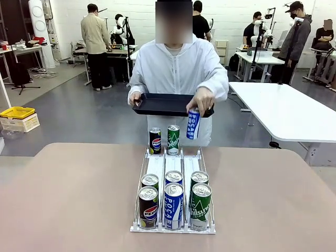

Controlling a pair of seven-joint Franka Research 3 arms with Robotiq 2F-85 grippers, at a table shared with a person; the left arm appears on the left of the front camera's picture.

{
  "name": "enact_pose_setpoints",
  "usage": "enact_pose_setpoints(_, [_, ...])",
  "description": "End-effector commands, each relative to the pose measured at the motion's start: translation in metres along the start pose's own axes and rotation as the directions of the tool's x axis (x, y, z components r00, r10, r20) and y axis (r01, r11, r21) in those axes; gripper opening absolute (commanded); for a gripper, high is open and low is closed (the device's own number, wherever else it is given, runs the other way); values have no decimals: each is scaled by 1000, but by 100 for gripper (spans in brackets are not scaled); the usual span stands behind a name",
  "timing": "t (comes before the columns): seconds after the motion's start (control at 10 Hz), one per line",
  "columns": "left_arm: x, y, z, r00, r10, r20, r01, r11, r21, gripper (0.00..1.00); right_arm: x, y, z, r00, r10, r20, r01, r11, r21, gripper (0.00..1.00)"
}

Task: Retrieve and hand over the desired beverage to the person.
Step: Pick up a can of the same type that the person held from the Automatic Can Dispenser.

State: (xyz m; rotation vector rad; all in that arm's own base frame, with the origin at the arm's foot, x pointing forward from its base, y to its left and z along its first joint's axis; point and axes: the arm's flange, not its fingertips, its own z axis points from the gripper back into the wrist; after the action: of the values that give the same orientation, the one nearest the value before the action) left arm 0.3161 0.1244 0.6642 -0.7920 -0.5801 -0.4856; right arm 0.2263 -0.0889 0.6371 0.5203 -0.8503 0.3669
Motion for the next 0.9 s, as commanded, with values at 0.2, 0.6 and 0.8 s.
enact_pose_setpoints(0.2, [2, 1, 2, 1000, -21, 12, 22, 1000, -13, 100, 0, -1, 0, 1000, -3, 2, 3, 1000, 1, 100])
enact_pose_setpoints(0.6, [2, 1, 2, 1000, -21, 12, 22, 1000, -13, 100, 0, -1, 0, 1000, -3, 2, 3, 1000, 1, 100])
enact_pose_setpoints(0.8, [2, 1, 2, 1000, -21, 12, 22, 1000, -13, 100, 0, -1, 0, 1000, -3, 2, 3, 1000, 1, 100])
